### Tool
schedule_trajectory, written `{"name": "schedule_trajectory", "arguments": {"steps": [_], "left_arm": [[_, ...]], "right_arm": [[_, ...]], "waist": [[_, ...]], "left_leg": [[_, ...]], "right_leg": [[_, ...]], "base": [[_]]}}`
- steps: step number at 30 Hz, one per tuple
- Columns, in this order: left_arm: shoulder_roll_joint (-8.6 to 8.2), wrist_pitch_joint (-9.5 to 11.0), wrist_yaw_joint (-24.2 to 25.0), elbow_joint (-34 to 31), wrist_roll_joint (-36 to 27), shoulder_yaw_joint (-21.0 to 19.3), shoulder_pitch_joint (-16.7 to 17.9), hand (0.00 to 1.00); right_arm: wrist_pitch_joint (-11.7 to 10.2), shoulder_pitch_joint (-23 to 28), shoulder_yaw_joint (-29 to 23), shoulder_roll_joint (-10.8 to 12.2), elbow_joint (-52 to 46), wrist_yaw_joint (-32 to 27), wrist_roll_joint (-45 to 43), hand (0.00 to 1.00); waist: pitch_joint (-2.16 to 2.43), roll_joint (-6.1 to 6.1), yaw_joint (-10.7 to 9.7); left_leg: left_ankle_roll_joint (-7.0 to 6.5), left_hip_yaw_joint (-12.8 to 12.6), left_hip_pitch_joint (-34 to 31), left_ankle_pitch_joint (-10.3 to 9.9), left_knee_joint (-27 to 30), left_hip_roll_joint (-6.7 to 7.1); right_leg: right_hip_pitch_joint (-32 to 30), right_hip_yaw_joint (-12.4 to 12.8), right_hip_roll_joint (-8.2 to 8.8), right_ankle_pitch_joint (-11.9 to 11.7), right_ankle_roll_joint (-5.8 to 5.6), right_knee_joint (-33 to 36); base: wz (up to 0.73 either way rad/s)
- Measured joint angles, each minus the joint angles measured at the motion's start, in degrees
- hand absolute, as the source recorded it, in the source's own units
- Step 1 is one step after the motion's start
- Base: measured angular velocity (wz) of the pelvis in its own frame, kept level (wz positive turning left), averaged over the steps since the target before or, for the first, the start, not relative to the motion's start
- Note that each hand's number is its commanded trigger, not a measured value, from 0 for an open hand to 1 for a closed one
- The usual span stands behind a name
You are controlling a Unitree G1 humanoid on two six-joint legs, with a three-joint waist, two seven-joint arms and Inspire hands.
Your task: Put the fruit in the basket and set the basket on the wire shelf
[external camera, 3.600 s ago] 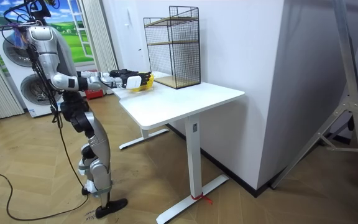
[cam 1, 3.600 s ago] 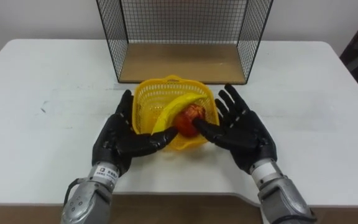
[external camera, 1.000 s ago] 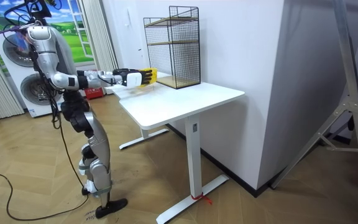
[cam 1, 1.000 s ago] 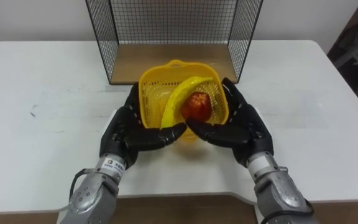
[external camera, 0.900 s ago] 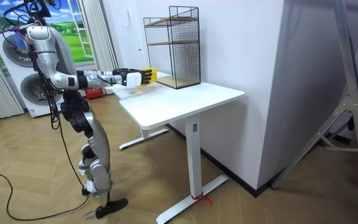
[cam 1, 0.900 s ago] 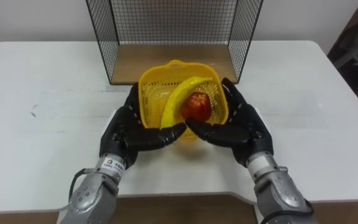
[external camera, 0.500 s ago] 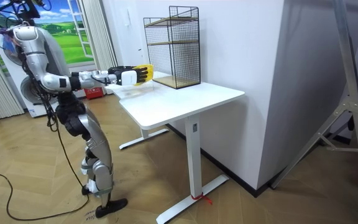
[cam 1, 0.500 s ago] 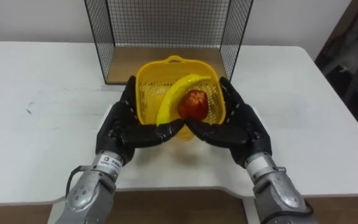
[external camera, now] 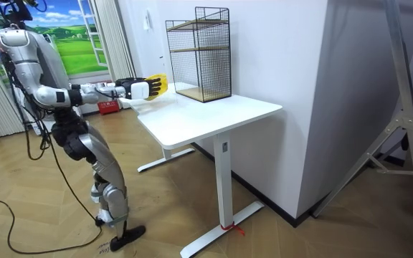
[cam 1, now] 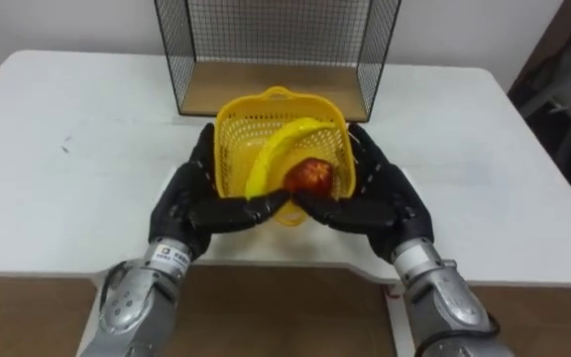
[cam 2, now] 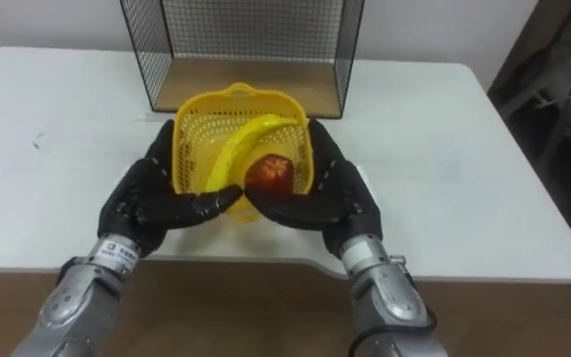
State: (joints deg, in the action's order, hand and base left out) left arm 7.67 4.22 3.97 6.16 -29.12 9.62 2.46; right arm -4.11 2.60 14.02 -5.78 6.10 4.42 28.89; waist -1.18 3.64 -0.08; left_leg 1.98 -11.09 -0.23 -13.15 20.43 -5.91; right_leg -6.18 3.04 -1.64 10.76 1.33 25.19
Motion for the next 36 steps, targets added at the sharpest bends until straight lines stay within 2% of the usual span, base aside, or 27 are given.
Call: {"name": "schedule_trajectory", "arguments": {"steps": [1,2,3,4,5,8,12,15,16,18,19,20,21,22,23,24,25,26,27,28,29,30,31,32,33,36], "left_arm": [[0.00,0.0,0.0,0.2,0.0,-0.3,0.0,0.00],[-0.14,0.0,0.0,0.2,-0.1,-0.3,0.0,0.00],[-0.24,0.0,0.0,0.2,-0.2,-0.3,-0.1,0.00],[-0.45,0.0,0.0,0.2,-0.2,-0.2,-0.1,0.00],[-0.69,0.0,0.0,0.2,-0.2,-0.3,-0.1,0.00],[-1.31,0.0,0.1,0.2,-0.2,-0.3,-0.1,0.00],[-1.17,0.0,0.1,0.2,-0.5,-0.3,-0.3,0.00],[-1.20,0.0,0.4,0.2,-0.5,-0.3,-0.3,0.00],[-1.19,0.0,0.4,0.2,-0.5,-0.2,-0.3,0.00],[-1.17,0.0,0.4,0.2,-0.7,0.0,-0.3,0.00],[-1.12,0.0,0.4,0.2,-0.6,0.1,-0.3,0.00],[-1.02,-0.1,0.4,0.3,-0.6,-0.1,-0.3,0.00],[-0.68,-0.1,0.4,0.3,-0.6,-0.2,-0.3,0.00],[-0.54,-0.1,0.4,0.3,-0.6,-0.2,-0.4,0.00],[-0.52,-0.1,0.3,0.3,-0.4,0.2,-0.4,0.00],[-0.45,0.0,0.3,0.2,-0.1,0.5,-0.4,0.00],[-0.39,0.0,0.3,0.1,-0.1,0.6,-0.4,0.00],[-0.26,0.1,0.3,0.0,-0.2,0.6,-0.5,0.00],[-0.29,0.1,0.2,0.0,-0.2,0.5,-0.6,0.00],[-0.28,0.1,0.0,0.1,-0.1,0.4,-1.0,0.00],[-0.27,0.1,-0.1,0.2,-0.2,0.7,-1.0,0.00],[-0.28,0.1,-0.1,0.2,-0.5,0.8,-1.0,0.00],[-0.55,0.0,-0.1,1.1,-0.6,0.8,-1.0,0.00],[-0.61,0.0,-0.1,1.3,-0.5,0.9,-1.0,0.00],[-0.55,0.0,-0.1,1.3,-0.5,1.0,-1.0,0.00],[-0.54,-0.1,-0.1,1.3,0.7,0.8,-1.3,0.00]], "right_arm": [[0.0,0.0,0.3,-0.2,0.1,0.0,-0.3,0.00],[-0.1,-0.6,0.3,-0.6,0.2,0.0,-0.6,0.00],[-0.2,-0.9,0.3,-0.7,0.2,0.0,-1.0,0.00],[-0.3,-1.1,0.0,-0.7,0.1,0.0,-2.1,0.00],[-0.2,-1.1,0.0,-1.2,0.2,0.0,-2.2,0.00],[0.0,-1.2,0.0,-1.5,0.2,0.0,-2.7,0.00],[0.0,-1.2,-0.2,-1.6,0.2,0.0,-2.2,0.00],[0.0,-1.3,-0.3,-1.4,-0.1,-0.1,-1.6,0.00],[0.0,-1.3,-0.1,-1.4,-0.1,-0.2,-1.6,0.00],[0.0,-1.3,-0.1,-1.5,-0.1,-0.8,-1.7,0.00],[0.0,-1.5,-0.1,-1.5,0.0,-0.9,-1.7,0.00],[0.0,-1.4,0.2,-1.5,0.2,-1.2,-1.7,0.00],[0.0,-1.5,0.3,-1.5,0.6,-1.3,-1.8,0.00],[0.0,-1.5,0.4,-1.5,1.0,-1.3,-1.8,0.00],[0.0,-1.5,0.4,-1.5,1.1,-1.3,-1.8,0.00],[0.0,-1.5,0.3,-1.5,1.1,-1.3,-2.0,0.00],[0.0,-1.4,0.0,-1.7,1.1,-1.2,-2.3,0.00],[0.0,-1.4,0.0,-1.5,1.1,-1.2,-2.4,0.00],[0.0,-1.5,0.0,-1.5,1.1,-1.0,-2.4,0.00],[0.0,-1.4,-0.1,-1.3,1.3,-0.7,-2.3,0.00],[0.0,-1.3,-0.1,-1.3,1.6,-0.7,-2.2,0.00],[0.0,-1.3,-0.1,-1.3,1.6,-0.7,-2.1,0.00],[0.0,-1.3,-0.1,-1.3,1.7,-0.7,-2.1,0.00],[0.1,-1.6,-0.2,-1.7,2.3,-0.7,-2.2,0.00],[0.3,-1.8,-0.2,-1.8,2.6,-0.7,-2.2,0.00],[0.6,-2.2,0.0,-1.7,2.6,-0.6,-2.5,0.00]], "waist": [[0.44,0.60,0.3],[0.36,0.69,0.3],[0.38,0.74,0.2],[0.43,-0.14,0.0],[0.44,-0.86,-0.3],[0.46,-0.92,-1.1],[0.33,-0.53,-1.2],[0.41,-0.54,-1.2],[0.47,-0.48,-1.3],[0.54,-0.16,-1.1],[0.55,0.28,-1.1],[0.49,0.19,-1.0],[0.48,0.18,-0.9],[0.36,-0.11,-0.8],[-0.09,-0.93,-0.7],[-0.14,-1.40,-0.6],[-0.38,-2.23,-1.0],[-0.40,-2.51,-1.0],[-0.38,-2.58,-1.1],[-0.50,-2.68,-1.5],[-0.48,-2.64,-1.6],[-0.37,-2.48,-1.6],[-0.32,-3.35,-2.1],[-0.21,-4.35,-2.3],[-0.12,-4.61,-2.1],[-0.12,-4.51,-1.6]], "left_leg": [[-0.21,-0.1,0.3,-0.3,0.4,0.23],[-0.04,0.4,0.4,-1.2,2.0,0.65],[0.05,0.7,0.0,-1.9,3.4,0.73],[0.23,1.1,-0.8,-2.5,4.9,1.08],[0.28,2.0,-1.1,-2.4,4.8,1.61],[-0.07,2.4,-1.3,-1.4,3.1,2.72],[-0.45,1.9,-1.4,-1.7,3.1,2.85],[-1.33,3.0,-1.7,-2.3,3.9,4.20],[-1.94,4.2,-1.9,-2.5,4.1,5.10],[-2.89,4.2,-1.0,-3.2,2.5,6.79],[-3.71,3.6,-0.8,-3.7,2.8,7.76],[-4.62,3.3,-0.8,-4.6,4.2,8.33],[-5.00,3.2,-0.7,-5.1,4.7,8.66],[-5.67,3.3,-0.1,-6.2,5.3,8.87],[-6.17,3.4,0.7,-6.7,5.2,8.71],[-6.39,3.6,0.9,-6.8,5.1,8.58],[-6.93,4.4,1.4,-7.0,5.1,8.52],[-7.36,4.8,1.3,-7.1,5.0,8.53],[-7.48,4.9,1.0,-7.2,5.2,8.44],[-7.74,5.5,0.9,-7.2,5.3,8.47],[-7.82,5.9,1.1,-7.2,5.4,8.80],[-7.89,5.9,1.2,-7.3,5.4,8.95],[-7.86,6.9,1.6,-7.4,5.0,9.00],[-7.87,7.2,2.7,-7.4,3.2,8.71],[-7.95,7.2,3.1,-7.3,2.3,8.59],[-7.79,7.0,4.3,-7.0,0.6,7.98]], "right_leg": [[0.8,-5.1,1.56,2.7,1.30,5.0],[2.1,-7.5,2.71,4.6,1.56,5.3],[2.3,-7.1,2.58,5.2,1.90,5.2],[2.2,-6.6,2.31,6.0,2.53,4.7],[2.1,-6.4,2.21,6.0,2.37,4.5],[1.2,-5.9,2.78,6.2,1.83,4.6],[1.0,-5.3,2.76,6.2,1.45,4.2],[1.1,-4.9,3.78,6.6,0.66,4.5],[1.1,-4.9,4.48,7.0,-0.02,4.8],[0.1,-4.6,5.93,8.0,-1.30,7.4],[-2.1,-3.7,6.93,8.4,-1.90,11.9],[-4.1,-3.3,7.82,7.8,-2.11,17.0],[-4.8,-2.9,8.16,7.4,-2.30,19.0],[-6.0,-3.0,8.65,5.9,-3.39,22.5],[-6.5,-3.4,8.65,3.5,-3.89,24.1],[-6.6,-3.6,8.55,2.5,-4.26,24.5],[-7.2,-4.2,8.50,1.7,-4.59,24.6],[-7.5,-5.1,8.03,3.4,-4.56,22.4],[-7.9,-5.2,7.24,4.5,-4.18,20.1],[-7.9,-5.0,5.44,5.1,-3.15,14.0],[-7.9,-4.9,3.88,3.5,-2.35,7.3],[-7.8,-4.7,3.06,0.7,-1.58,4.7],[-7.1,-5.0,2.58,-3.0,-1.02,3.6],[-5.8,-5.2,2.24,-3.2,-1.13,1.8],[-5.6,-5.3,2.18,-3.3,-1.06,1.3],[-4.7,-5.4,1.39,-3.3,-1.00,0.1]], "base": [[0.00],[0.04],[0.00],[0.09],[0.12],[0.05],[-0.07],[0.00],[0.06],[0.01],[0.00],[0.00],[0.06],[-0.05],[-0.04],[0.04],[0.11],[0.10],[0.18],[0.32],[0.33],[0.38],[0.25],[0.22],[0.00],[-0.06]]}}
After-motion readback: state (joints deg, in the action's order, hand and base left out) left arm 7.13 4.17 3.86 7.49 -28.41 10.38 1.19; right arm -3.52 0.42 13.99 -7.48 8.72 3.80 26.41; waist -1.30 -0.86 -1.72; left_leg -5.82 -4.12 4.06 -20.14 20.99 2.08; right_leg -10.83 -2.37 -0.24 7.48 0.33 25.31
